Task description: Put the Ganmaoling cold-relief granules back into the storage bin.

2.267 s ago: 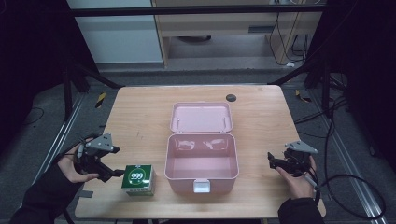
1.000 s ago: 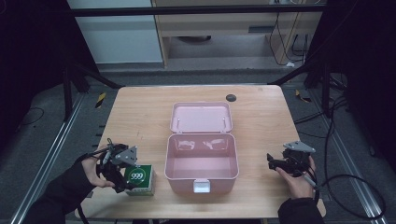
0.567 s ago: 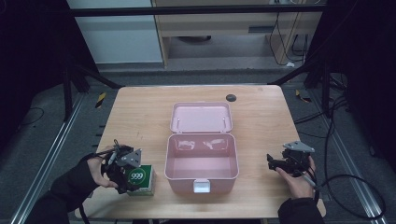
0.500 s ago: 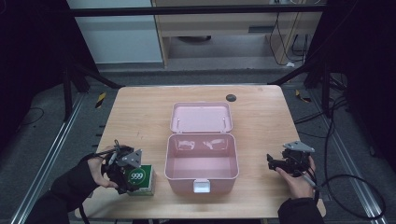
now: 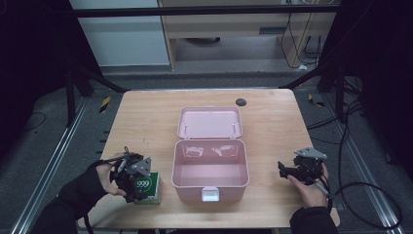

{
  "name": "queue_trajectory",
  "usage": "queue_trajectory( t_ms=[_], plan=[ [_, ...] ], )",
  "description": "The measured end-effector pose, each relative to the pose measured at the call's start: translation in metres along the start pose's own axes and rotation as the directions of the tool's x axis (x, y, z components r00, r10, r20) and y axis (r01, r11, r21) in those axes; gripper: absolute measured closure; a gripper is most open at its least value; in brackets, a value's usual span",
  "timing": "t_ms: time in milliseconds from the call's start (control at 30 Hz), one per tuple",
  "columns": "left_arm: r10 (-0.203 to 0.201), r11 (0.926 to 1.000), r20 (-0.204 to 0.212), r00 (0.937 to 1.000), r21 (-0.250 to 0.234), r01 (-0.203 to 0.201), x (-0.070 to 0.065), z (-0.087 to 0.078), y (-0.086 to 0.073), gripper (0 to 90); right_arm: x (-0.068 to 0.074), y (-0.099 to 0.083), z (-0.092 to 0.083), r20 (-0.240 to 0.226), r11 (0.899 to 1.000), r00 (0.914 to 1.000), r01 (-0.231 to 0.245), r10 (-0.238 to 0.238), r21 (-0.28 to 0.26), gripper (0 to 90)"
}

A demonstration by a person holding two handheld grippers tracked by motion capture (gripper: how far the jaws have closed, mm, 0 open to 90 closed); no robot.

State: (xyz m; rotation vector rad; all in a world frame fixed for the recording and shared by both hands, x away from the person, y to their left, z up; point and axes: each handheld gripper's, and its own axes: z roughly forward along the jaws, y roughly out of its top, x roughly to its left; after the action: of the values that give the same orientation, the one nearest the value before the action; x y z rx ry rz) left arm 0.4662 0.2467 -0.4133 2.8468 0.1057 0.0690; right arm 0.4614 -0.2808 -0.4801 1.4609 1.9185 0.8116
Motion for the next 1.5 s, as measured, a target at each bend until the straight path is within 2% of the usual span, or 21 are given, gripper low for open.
queue_trajectory(
  t_ms=[167, 500, 733, 1000, 1233, 1500],
  plan=[
    [0.017, 0.9997, 0.006, 0.9998, 0.018, -0.017, 0.001, 0.006, -0.001, 5.6, 0.0, 0.0, 0.001, 0.001, 1.0, 1.0, 0.006, -0.006, 0.002, 5.7],
    [0.001, 0.9995, 0.031, 0.9995, 0.031, -0.002, 0.003, 0.016, -0.005, 6.2, 0.001, 0.0, 0.001, -0.001, 1.0, 0.9999, 0.012, -0.012, 0.008, 5.5],
    [0.009, 0.9985, 0.049, 0.9987, 0.053, -0.012, 0.004, 0.022, -0.005, 10.0, 0.001, 0.0, 0.002, -0.001, 1.0, 1.0, 0.009, -0.009, 0.015, 5.5],
    [0.004, 0.9986, 0.051, 0.9987, 0.053, -0.007, 0.004, 0.02, -0.006, 13.5, 0.0, 0.0, 0.002, 0.001, 1.0, 1.0, 0.009, -0.009, 0.014, 5.5],
    [-0.02, 0.9963, 0.05, 0.9986, 0.085, 0.016, 0.004, 0.016, -0.006, 14.3, 0.0, -0.001, 0.002, 0.002, 1.0, 1.0, 0.009, -0.009, 0.016, 5.5],
    [-0.02, 0.9972, 0.037, 0.9991, 0.072, 0.018, 0.002, 0.001, -0.005, 14.3, 0.0, 0.0, 0.002, 0.001, 1.0, 1.0, 0.009, -0.009, 0.016, 5.5]
  ],
)
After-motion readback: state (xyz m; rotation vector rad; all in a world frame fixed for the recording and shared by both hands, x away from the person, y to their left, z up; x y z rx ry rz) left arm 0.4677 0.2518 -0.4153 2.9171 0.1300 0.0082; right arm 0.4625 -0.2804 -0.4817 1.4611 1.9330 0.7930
